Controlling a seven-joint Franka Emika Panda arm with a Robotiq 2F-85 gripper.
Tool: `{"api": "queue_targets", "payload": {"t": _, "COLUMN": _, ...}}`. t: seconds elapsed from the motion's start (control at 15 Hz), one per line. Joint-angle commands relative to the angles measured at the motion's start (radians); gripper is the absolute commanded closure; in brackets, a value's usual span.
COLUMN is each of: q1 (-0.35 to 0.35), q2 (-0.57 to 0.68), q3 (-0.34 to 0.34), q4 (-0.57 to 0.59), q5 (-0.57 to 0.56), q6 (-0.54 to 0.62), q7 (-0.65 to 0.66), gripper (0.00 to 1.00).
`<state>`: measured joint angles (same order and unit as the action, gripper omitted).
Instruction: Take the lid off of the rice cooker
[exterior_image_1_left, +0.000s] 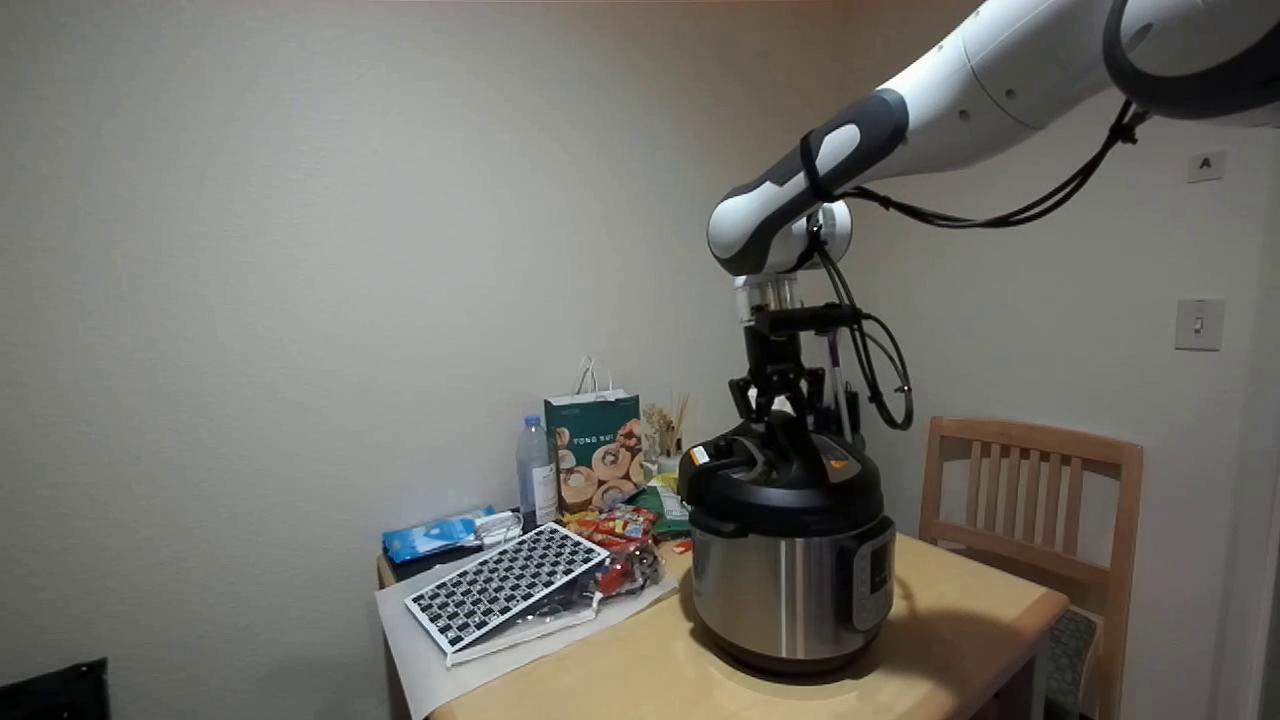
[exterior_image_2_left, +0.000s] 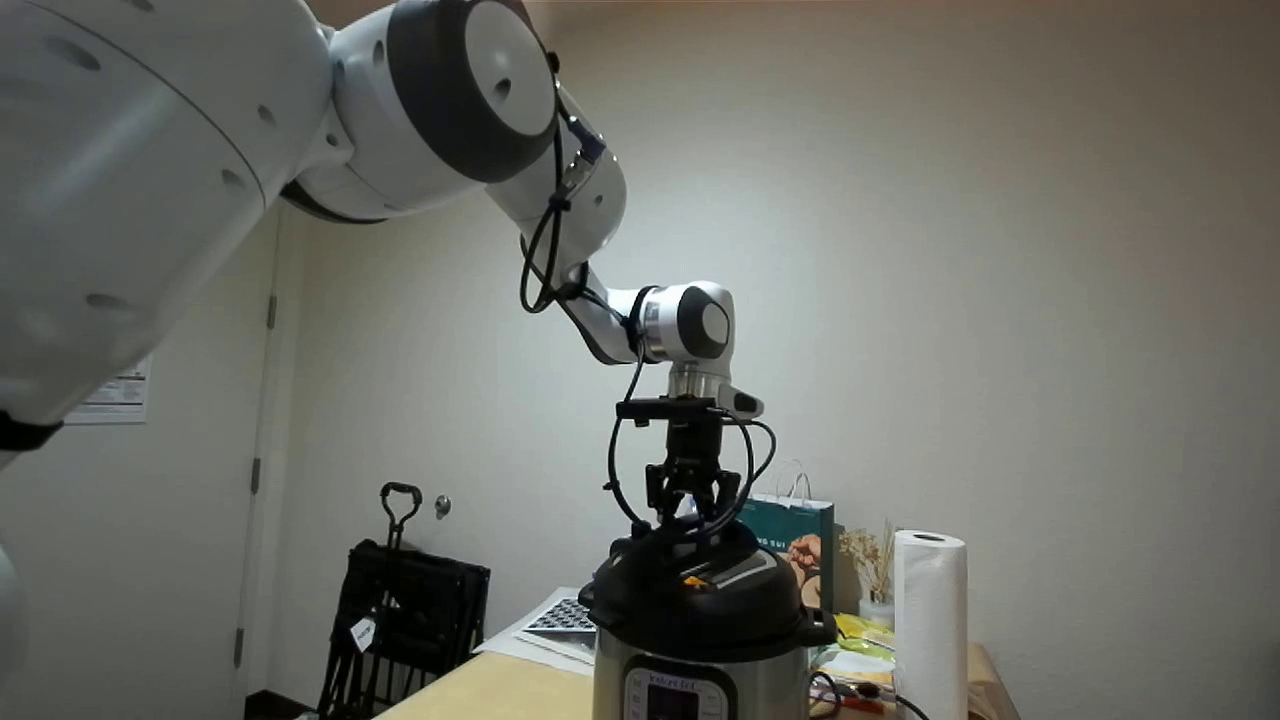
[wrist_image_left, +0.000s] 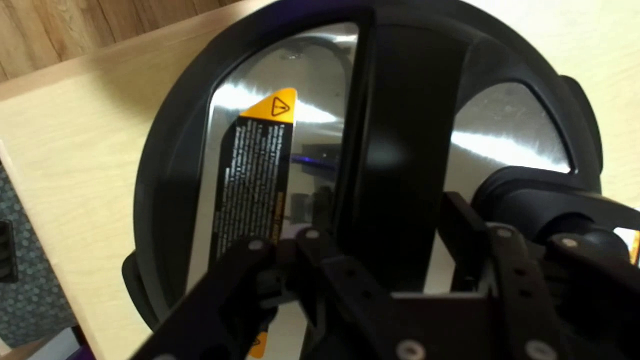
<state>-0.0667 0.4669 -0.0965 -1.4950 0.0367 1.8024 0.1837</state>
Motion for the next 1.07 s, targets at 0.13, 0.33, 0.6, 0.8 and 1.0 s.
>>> {"api": "queue_targets", "payload": {"t": 0.13, "q1": -0.010, "q2": 0.006, "q3": 0.001, "q4": 0.043, "q5": 0.015, "q6": -0.073, "q7": 0.018, "gripper": 0.81}}
{"api": "queue_targets", "payload": {"t": 0.33, "q1": 0.000, "q2": -0.050, "q3": 0.002, "q4": 0.014, "q5": 0.004, "q6": -0.080, "q7": 0.019, "gripper": 0.83}}
{"api": "queue_targets", "payload": {"t": 0.6, "q1": 0.008, "q2": -0.102, "q3": 0.001, "q4": -0.001, "q5": -0.006, "q6": -0.107, "q7": 0.028, "gripper": 0.89}}
{"api": "queue_targets", "payload": {"t": 0.8, "q1": 0.005, "q2": -0.126, "q3": 0.007, "q4": 0.000, "q5": 0.009, "q6": -0.122, "q7": 0.021, "gripper": 0.89}}
{"api": "queue_targets", "payload": {"t": 1.0, "q1": 0.001, "q2": -0.132, "q3": 0.009, "q4": 0.006, "q5": 0.014, "q6": -0.125, "q7": 0.016, "gripper": 0.89}}
